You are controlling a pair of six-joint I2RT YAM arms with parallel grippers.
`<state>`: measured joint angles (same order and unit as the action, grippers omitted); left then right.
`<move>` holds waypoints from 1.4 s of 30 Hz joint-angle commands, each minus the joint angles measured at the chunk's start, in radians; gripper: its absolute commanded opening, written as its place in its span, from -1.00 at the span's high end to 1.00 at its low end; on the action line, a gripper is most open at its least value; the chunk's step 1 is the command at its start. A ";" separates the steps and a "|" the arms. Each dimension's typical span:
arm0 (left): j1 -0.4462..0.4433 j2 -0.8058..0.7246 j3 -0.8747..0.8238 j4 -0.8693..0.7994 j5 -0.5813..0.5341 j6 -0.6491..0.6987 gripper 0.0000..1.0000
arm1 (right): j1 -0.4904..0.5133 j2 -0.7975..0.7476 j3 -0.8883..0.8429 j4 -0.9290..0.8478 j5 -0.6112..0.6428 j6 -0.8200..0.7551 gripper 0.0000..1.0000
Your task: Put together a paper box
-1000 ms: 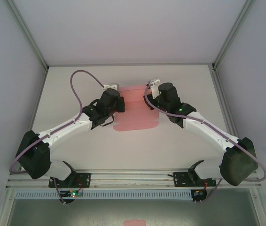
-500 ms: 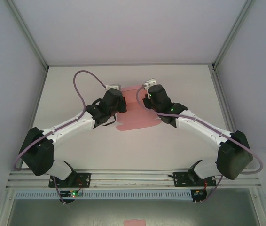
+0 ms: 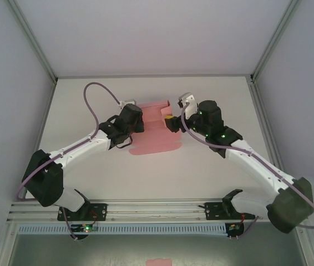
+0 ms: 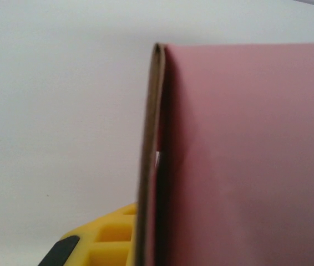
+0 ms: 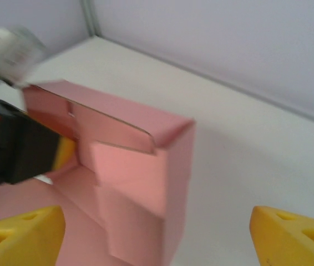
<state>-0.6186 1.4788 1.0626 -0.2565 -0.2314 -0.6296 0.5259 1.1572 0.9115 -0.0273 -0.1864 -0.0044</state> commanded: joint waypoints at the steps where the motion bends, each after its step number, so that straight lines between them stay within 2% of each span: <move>1: 0.010 0.009 0.009 -0.027 -0.033 -0.010 1.00 | -0.003 -0.039 -0.030 0.025 -0.040 -0.005 -0.73; 4: 0.010 0.006 0.008 -0.022 -0.024 -0.004 1.00 | -0.012 -0.036 -0.027 -0.010 -0.002 0.005 -0.66; 8: 0.010 -0.010 -0.003 -0.003 -0.008 0.008 1.00 | -0.077 -0.010 -0.012 -0.071 -0.071 0.018 -0.52; 11: 0.010 -0.024 -0.015 0.003 -0.003 0.018 1.00 | -0.157 -0.027 -0.023 -0.087 -0.170 0.021 -0.58; 16: 0.010 -0.036 -0.033 0.016 -0.004 0.023 1.00 | -0.265 -0.103 -0.124 0.047 -0.422 0.058 -0.60; 18: 0.011 -0.036 -0.033 0.025 0.010 0.032 1.00 | -0.280 -0.087 -0.126 0.051 -0.519 0.050 -0.54; 24: 0.010 -0.049 -0.043 0.050 0.053 0.052 1.00 | -0.303 0.065 -0.037 0.004 -0.595 0.013 -0.31; 26: 0.010 -0.054 -0.045 0.051 0.059 0.057 1.00 | -0.302 0.112 0.003 -0.011 -0.644 -0.009 -0.29; 31: 0.010 -0.057 -0.052 0.056 0.056 0.056 1.00 | -0.288 0.181 0.057 -0.029 -0.768 -0.051 -0.10; 38: 0.011 -0.054 -0.039 0.046 0.054 0.062 1.00 | -0.207 0.241 0.110 -0.127 -0.644 -0.110 -0.06; 42: 0.010 -0.049 -0.032 0.039 0.050 0.062 1.00 | -0.147 0.268 0.136 -0.138 -0.528 -0.108 0.04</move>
<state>-0.6128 1.4502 1.0248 -0.2478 -0.1886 -0.5789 0.3378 1.4059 1.0142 -0.1307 -0.7887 -0.0864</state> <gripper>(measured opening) 0.095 0.491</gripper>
